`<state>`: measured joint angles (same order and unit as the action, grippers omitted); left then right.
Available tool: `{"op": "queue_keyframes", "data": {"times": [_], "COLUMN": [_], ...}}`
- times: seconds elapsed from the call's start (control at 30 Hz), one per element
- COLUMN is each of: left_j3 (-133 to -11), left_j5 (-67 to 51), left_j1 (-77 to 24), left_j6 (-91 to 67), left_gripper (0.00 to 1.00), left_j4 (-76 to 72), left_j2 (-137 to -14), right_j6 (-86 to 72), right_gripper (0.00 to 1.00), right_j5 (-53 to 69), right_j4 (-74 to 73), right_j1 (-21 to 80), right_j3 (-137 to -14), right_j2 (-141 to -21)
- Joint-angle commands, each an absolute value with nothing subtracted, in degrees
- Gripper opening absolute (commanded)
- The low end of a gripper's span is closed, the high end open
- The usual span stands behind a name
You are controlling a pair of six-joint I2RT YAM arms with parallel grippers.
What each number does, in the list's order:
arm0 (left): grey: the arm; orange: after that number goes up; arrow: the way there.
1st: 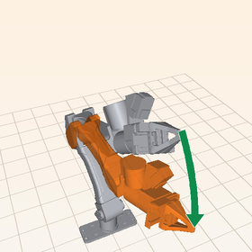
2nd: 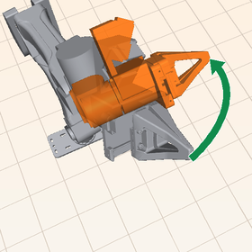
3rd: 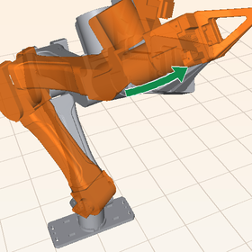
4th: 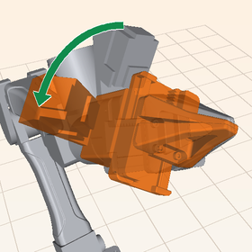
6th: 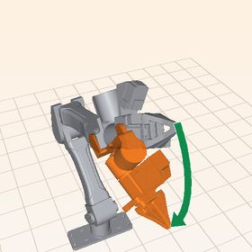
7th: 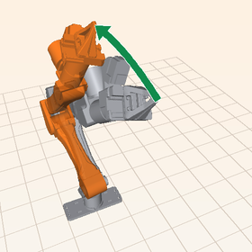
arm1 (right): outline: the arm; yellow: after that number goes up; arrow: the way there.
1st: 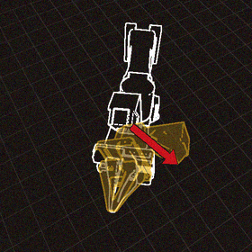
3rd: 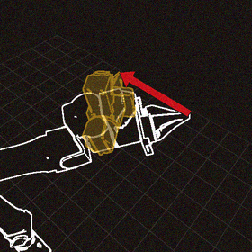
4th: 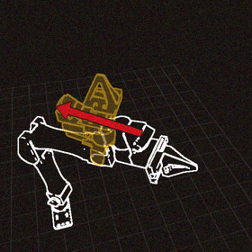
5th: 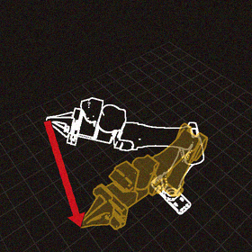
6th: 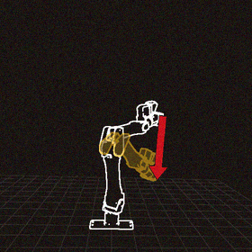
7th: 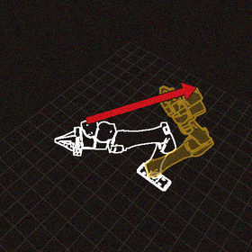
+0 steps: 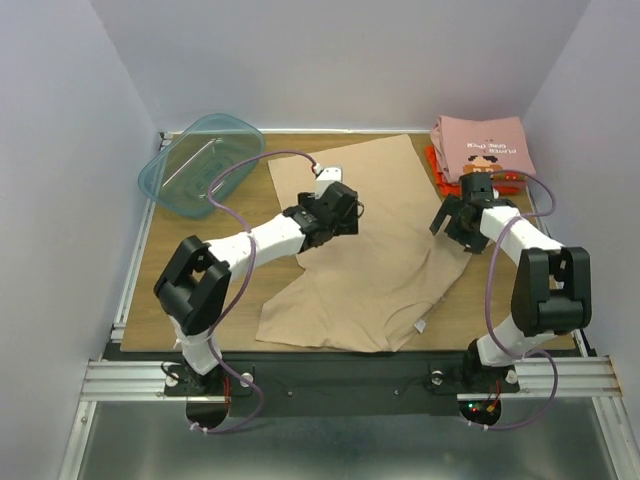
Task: Fold and stack the t-shirts
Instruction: Flatten the tshirt out
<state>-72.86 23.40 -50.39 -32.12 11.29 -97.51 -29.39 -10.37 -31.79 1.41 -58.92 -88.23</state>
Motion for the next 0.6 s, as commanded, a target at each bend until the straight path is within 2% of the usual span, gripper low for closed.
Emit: {"op": "queue_keyframes", "data": {"times": [0.0, 0.07, 0.3, 0.33, 0.57], "left_j3": [-76.2, -76.6, -75.1, -74.0, -58.7], "left_j5": [23.9, 22.9, 18.7, 17.5, 15.2], "left_j1": [-43.6, -41.1, -35.1, -35.2, -35.3], "left_j6": [-26.5, -26.2, -27.7, -27.9, -33.6], "left_gripper": [0.98, 0.98, 0.98, 0.96, 0.96], "left_j4": [9.7, 9.3, 9.9, 10.5, 7.2], "left_j2": [-102.7, -105.8, -111.9, -111.4, -103.2], "right_j6": [-28.3, -26.0, -22.9, -22.9, -20.7], "right_gripper": [1.0, 1.0, 1.0, 1.0, 1.0], "right_j5": [-3.6, -0.3, -0.8, -1.1, -4.9], "right_j4": [-24.4, -21.5, -20.4, -20.6, -20.8], "right_j1": [0.9, 1.1, 3.9, 4.7, 13.2], "right_j3": [-60.1, -60.3, -62.1, -62.7, -72.3], "right_j2": [-90.8, -91.6, -97.9, -99.0, -111.3]}}
